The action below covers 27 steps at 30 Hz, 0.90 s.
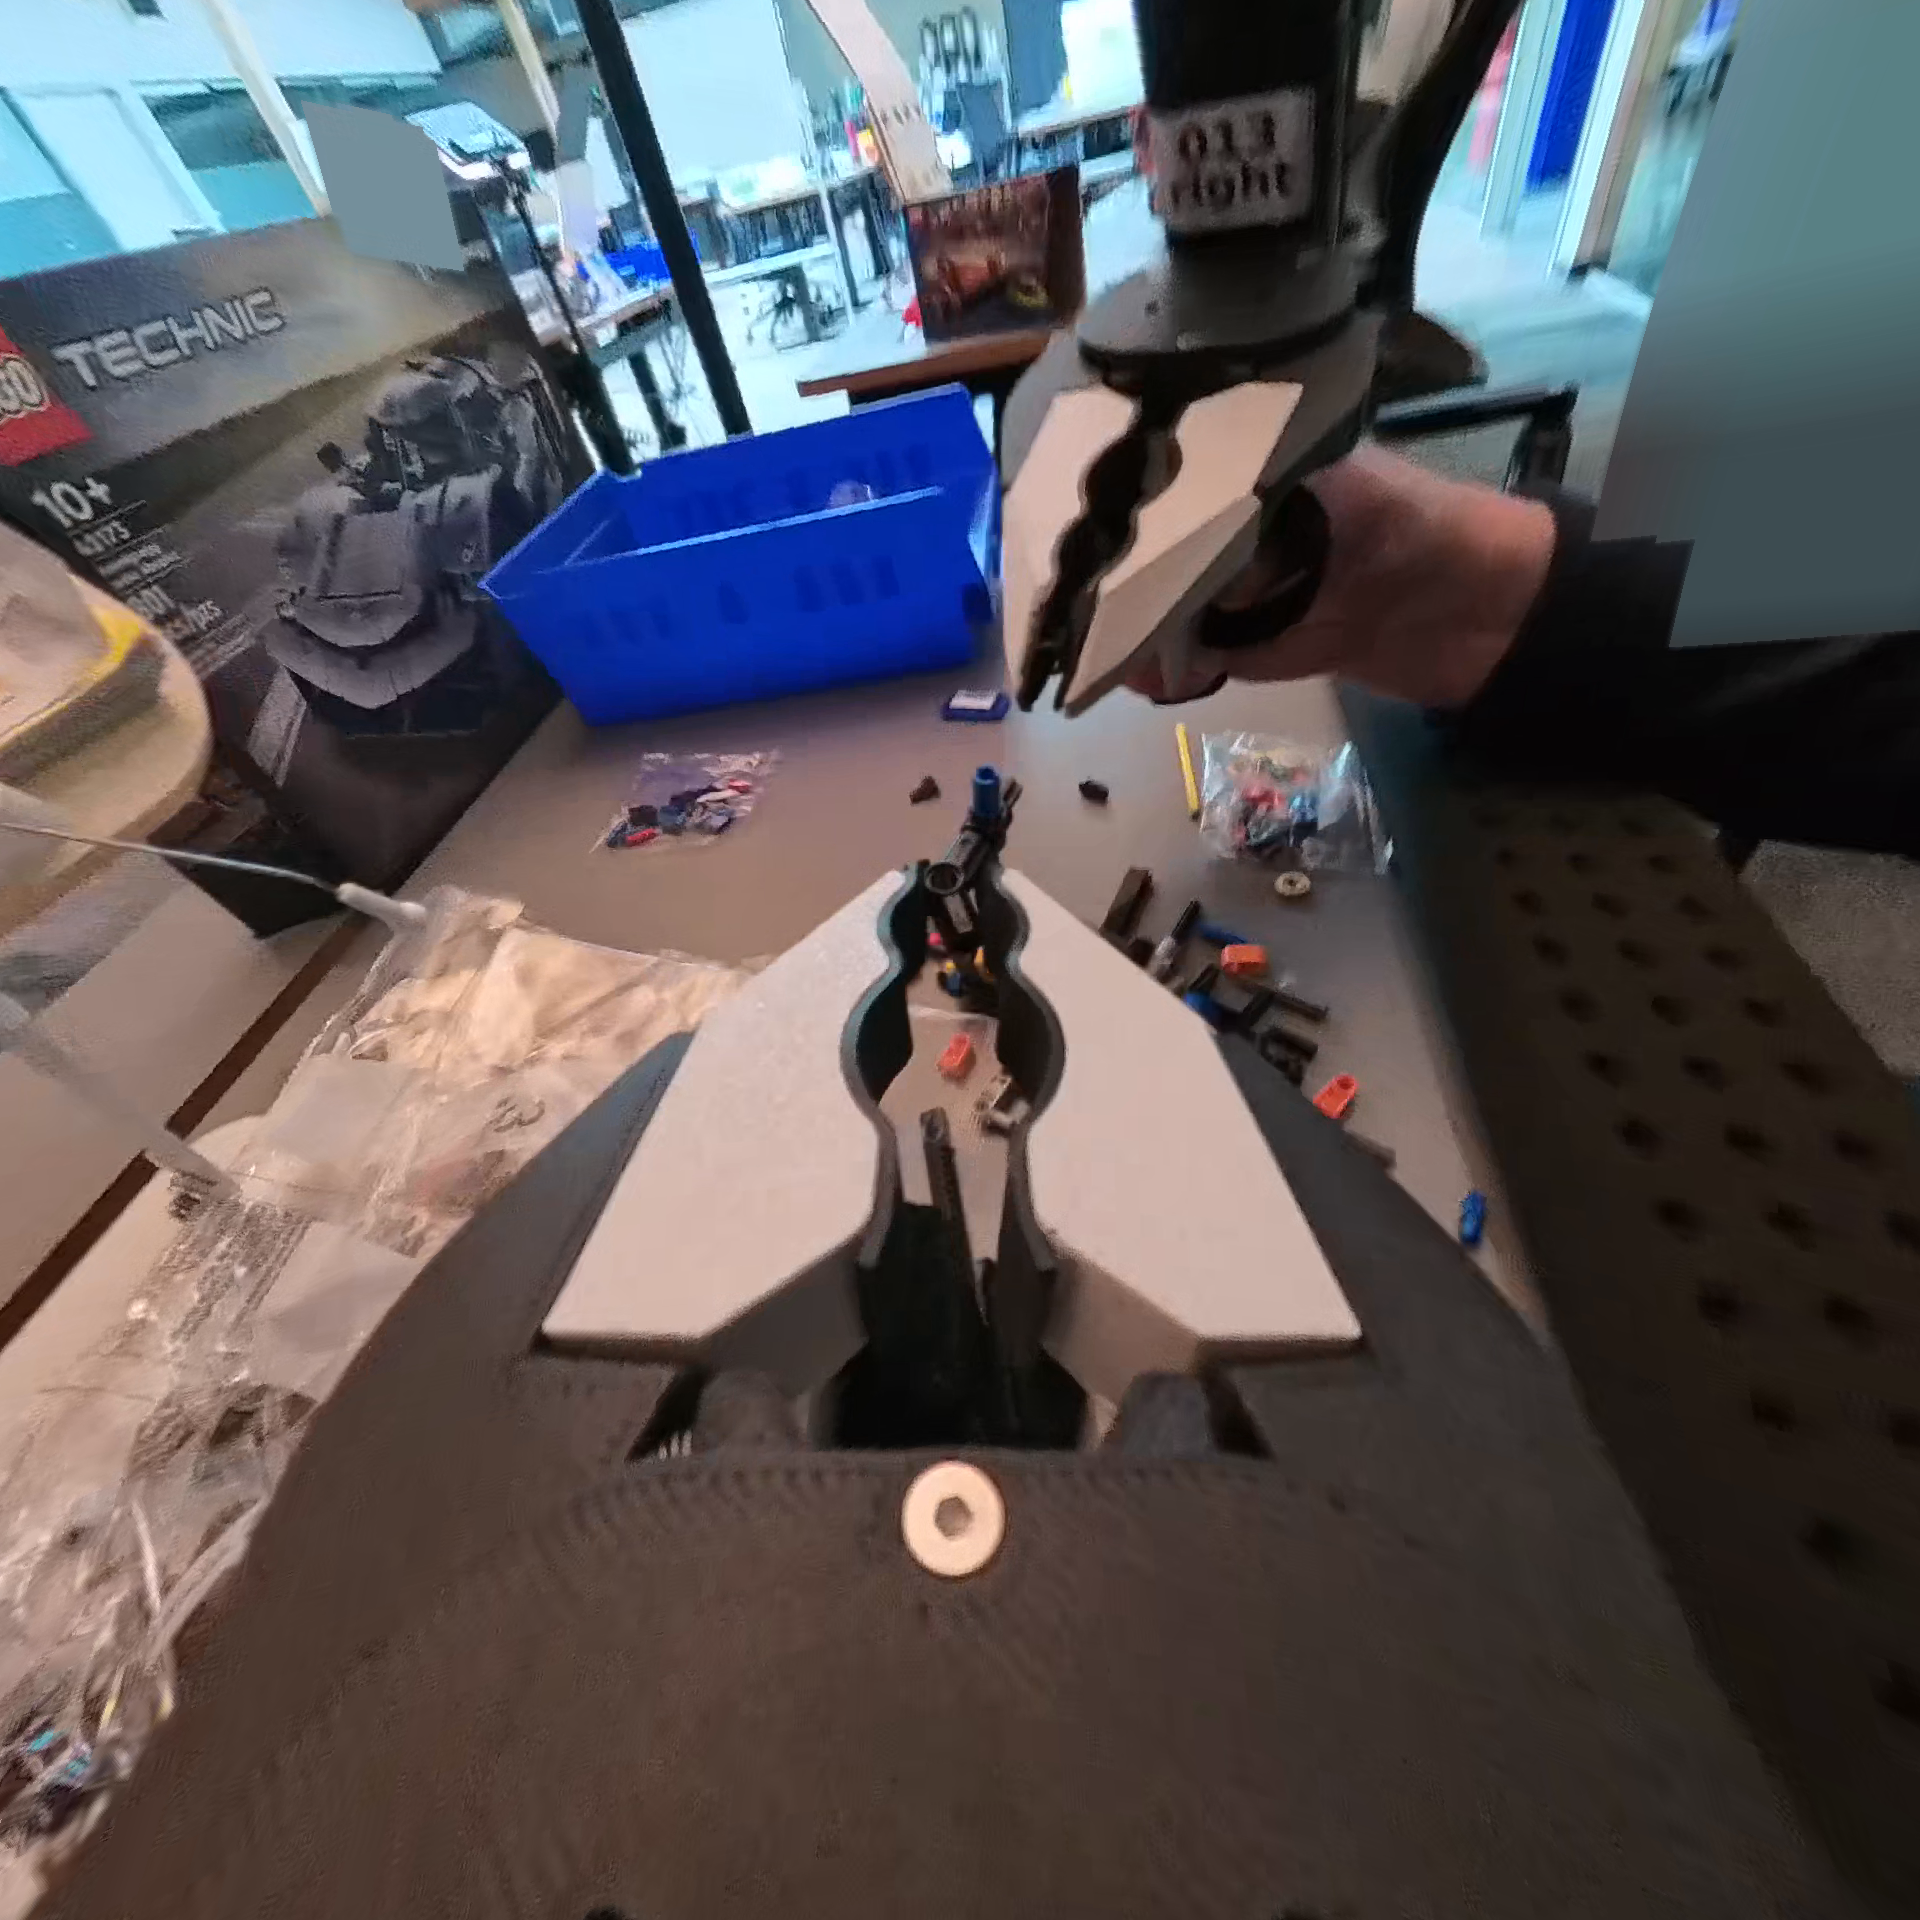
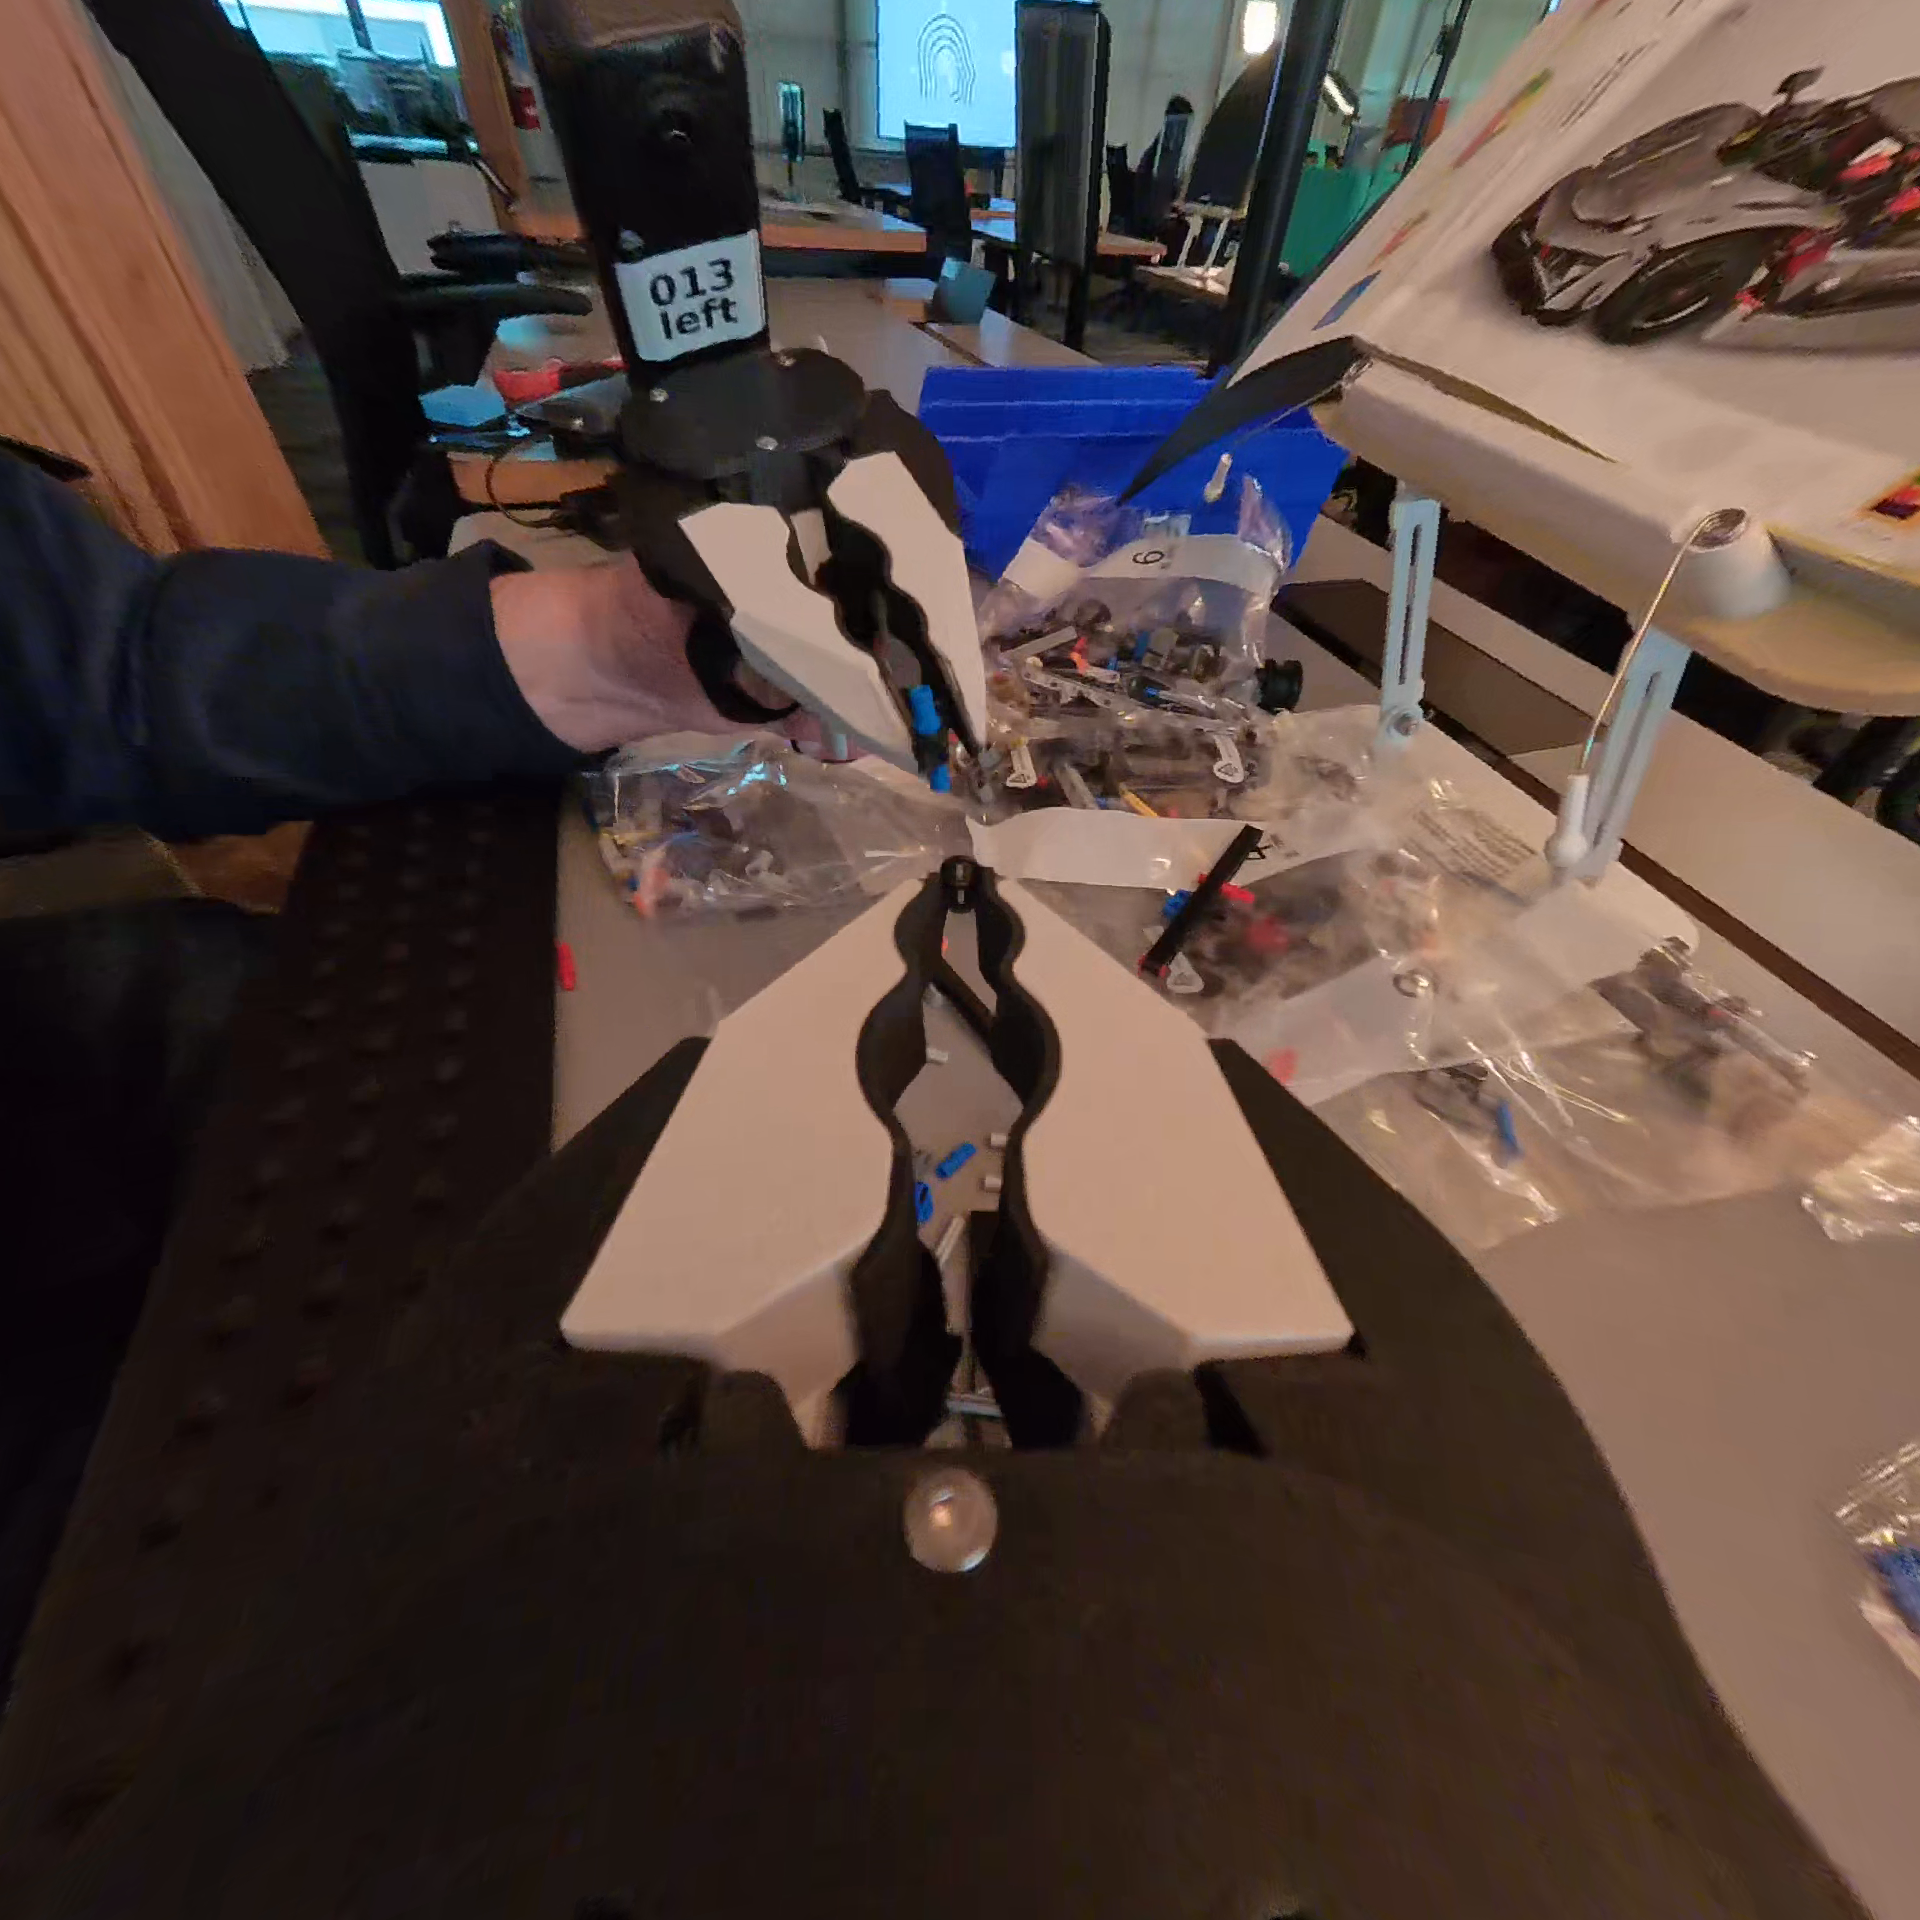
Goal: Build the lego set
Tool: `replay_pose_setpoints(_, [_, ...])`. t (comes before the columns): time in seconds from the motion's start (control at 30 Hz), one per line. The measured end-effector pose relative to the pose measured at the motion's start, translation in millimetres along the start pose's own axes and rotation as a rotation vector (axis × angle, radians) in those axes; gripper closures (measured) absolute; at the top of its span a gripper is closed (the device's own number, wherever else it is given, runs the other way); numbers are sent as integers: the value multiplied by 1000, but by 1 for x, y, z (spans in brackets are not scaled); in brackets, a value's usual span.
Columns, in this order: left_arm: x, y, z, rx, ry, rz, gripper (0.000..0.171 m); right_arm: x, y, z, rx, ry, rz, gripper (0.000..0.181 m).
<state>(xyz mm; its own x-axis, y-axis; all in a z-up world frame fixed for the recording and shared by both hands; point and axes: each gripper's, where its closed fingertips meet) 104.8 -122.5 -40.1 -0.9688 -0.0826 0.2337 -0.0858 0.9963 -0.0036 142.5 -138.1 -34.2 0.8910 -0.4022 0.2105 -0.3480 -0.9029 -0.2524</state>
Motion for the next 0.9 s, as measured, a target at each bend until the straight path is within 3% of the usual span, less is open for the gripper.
replay_pose_setpoints(0.1, [-6, -5, 8, -4, 33, 24, 162, -7, 10, 10, 18, 46, -52, 177])
replay_pose_setpoints(0.2, [-10, -6, 12, -25, 57, 14, 162, -19, 16, 28, 6, 145, -92, 161])
replay_pose_setpoints(0.37, [-18, -12, 19, -66, 97, 16, 162, -24, 15, 22, 6, 110, -81, 155])
replay_pose_setpoints(0.53, [-25, -16, 22, -115, 127, 0, 162, -31, 19, 23, 29, 123, -89, 175])
replay_pose_setpoints(0.9, [-22, -23, 11, -52, 74, 62, 163, -23, 22, 12, 133, 133, -39, 178])
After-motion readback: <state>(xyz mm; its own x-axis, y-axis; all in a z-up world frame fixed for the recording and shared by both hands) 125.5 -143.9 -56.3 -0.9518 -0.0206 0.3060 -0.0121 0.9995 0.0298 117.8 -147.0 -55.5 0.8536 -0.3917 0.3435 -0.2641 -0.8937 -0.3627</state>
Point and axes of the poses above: each gripper's, where its closed fingertips meet, x back along the fingers, z out of its underside, y = z × x across the jaws, and after that the axes turned 12 degrees about x, right-handed
